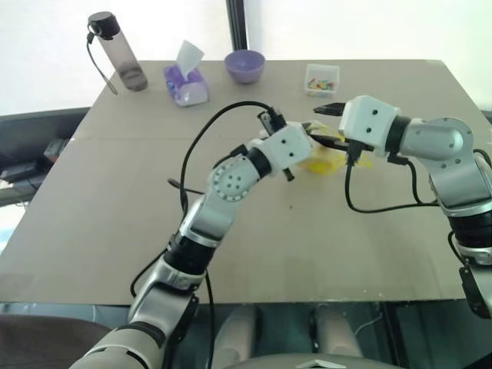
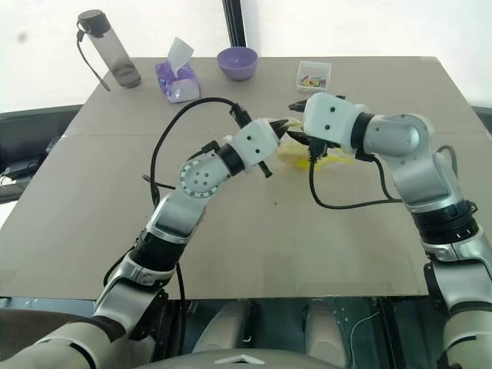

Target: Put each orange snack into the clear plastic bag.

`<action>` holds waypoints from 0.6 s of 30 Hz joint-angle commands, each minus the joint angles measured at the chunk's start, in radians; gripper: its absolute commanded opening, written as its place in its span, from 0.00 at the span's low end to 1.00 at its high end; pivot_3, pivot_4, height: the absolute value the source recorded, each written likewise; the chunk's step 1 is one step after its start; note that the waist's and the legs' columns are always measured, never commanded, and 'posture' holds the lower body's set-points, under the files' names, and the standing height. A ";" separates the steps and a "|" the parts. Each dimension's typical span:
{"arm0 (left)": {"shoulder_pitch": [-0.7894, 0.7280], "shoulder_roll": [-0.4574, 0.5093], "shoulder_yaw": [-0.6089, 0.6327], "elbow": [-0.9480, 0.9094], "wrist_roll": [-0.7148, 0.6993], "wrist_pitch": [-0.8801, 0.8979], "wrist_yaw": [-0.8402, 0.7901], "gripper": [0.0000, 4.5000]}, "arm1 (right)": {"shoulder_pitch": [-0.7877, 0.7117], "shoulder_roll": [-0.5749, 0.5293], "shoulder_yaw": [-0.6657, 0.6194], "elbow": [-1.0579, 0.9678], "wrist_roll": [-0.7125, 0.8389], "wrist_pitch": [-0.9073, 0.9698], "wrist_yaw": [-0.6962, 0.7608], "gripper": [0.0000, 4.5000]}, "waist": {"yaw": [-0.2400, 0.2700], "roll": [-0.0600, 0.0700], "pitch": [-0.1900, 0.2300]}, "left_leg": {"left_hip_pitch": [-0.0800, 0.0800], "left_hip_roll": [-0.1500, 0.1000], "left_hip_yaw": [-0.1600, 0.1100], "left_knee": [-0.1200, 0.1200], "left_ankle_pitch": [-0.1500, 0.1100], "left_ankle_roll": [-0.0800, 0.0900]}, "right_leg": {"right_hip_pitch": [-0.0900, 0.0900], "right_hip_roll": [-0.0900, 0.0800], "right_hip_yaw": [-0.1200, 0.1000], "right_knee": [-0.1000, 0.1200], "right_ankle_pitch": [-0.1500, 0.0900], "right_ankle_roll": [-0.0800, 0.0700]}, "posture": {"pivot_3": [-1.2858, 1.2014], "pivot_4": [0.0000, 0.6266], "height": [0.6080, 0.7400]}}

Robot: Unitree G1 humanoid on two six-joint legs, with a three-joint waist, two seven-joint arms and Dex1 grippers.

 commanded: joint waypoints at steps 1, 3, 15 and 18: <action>-0.020 -0.013 0.019 -0.016 -0.017 -0.006 0.001 0.00 | -0.005 -0.013 -0.044 -0.052 -0.001 -0.044 -0.020 0.49 | 0.000 0.000 0.000 | 0.000 0.000 0.000 0.000 0.000 0.000 | 0.000 0.000 0.000 0.000 0.000 0.000 | 0.52 0.24 1.00; -0.020 -0.016 0.020 -0.015 -0.017 -0.006 0.002 0.00 | 0.002 -0.023 -0.048 -0.053 -0.007 -0.054 -0.020 0.49 | 0.000 0.000 0.000 | 0.000 0.000 0.000 0.000 0.000 0.000 | 0.000 0.000 0.000 0.000 0.000 0.000 | 0.52 0.24 1.00; -0.027 -0.025 0.019 0.000 -0.013 -0.010 0.006 0.00 | 0.011 -0.043 -0.050 -0.052 -0.011 -0.067 -0.017 0.09 | -0.001 0.000 0.000 | 0.000 0.000 0.000 0.000 0.000 0.000 | 0.000 0.000 0.000 0.000 0.000 0.000 | 0.52 0.24 1.00; -0.026 -0.029 0.018 -0.006 -0.013 -0.008 0.005 0.00 | 0.015 -0.045 -0.047 -0.050 -0.013 -0.071 -0.016 0.09 | -0.001 0.000 0.000 | 0.000 0.000 0.000 0.000 0.000 0.000 | 0.000 0.000 0.000 0.000 0.000 0.000 | 0.52 0.24 1.00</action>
